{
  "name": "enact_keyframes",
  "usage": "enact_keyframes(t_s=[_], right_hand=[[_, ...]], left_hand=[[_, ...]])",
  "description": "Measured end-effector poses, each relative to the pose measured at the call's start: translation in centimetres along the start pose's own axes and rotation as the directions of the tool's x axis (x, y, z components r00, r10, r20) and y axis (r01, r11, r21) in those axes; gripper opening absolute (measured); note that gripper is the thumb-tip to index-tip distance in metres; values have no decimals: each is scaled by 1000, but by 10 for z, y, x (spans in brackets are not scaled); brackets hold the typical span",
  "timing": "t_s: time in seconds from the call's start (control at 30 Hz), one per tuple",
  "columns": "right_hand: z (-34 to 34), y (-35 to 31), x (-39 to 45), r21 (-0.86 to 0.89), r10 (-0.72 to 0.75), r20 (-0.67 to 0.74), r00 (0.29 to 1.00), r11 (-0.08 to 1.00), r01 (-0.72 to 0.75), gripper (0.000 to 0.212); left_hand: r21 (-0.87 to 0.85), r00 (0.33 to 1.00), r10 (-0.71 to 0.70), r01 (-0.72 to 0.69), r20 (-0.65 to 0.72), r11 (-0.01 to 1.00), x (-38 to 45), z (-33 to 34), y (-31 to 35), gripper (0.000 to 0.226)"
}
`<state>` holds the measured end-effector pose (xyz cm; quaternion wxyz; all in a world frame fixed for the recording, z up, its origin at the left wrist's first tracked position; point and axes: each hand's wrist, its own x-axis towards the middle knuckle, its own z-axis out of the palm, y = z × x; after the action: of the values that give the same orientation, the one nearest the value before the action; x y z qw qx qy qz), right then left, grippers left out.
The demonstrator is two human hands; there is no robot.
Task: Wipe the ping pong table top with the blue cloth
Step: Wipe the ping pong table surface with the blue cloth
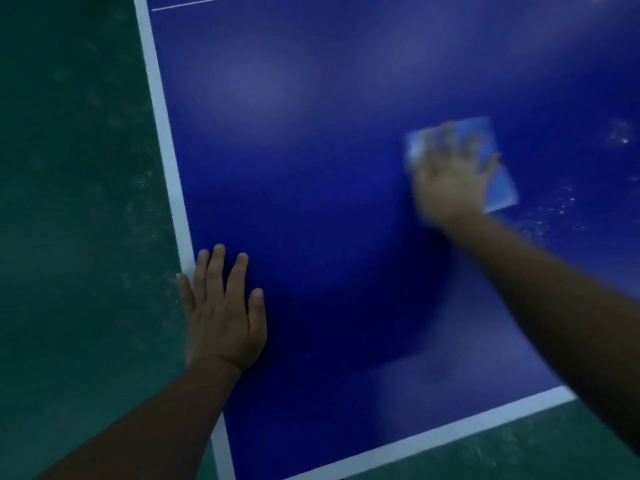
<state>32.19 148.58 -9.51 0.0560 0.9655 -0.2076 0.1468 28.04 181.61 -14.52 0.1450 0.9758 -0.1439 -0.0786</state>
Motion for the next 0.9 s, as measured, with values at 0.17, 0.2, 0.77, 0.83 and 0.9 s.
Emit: enact_keyframes(t_s=[0.17,0.2,0.77,0.83,0.9], right_hand=[[21,-14,-88,351,-663,378,646,749,562,55],[22,12,-68,293,-580,413,702,815,501,57],[2,121,-151,120,-199,398,896,979,164,56],[6,149,-120,17,263,428,864,954,-299,60],[3,129,-119,16,489,418,765,838,-545,58]], left_hand=[[15,1000,-5,4,11,1000,1,2,-1,66],[17,1000,-7,7,13,1000,2,2,-1,66],[74,999,-6,2,45,997,-1,0,1,65],[91,999,-8,3,54,996,-1,0,1,66],[99,998,0,-6,57,995,-1,0,0,67]])
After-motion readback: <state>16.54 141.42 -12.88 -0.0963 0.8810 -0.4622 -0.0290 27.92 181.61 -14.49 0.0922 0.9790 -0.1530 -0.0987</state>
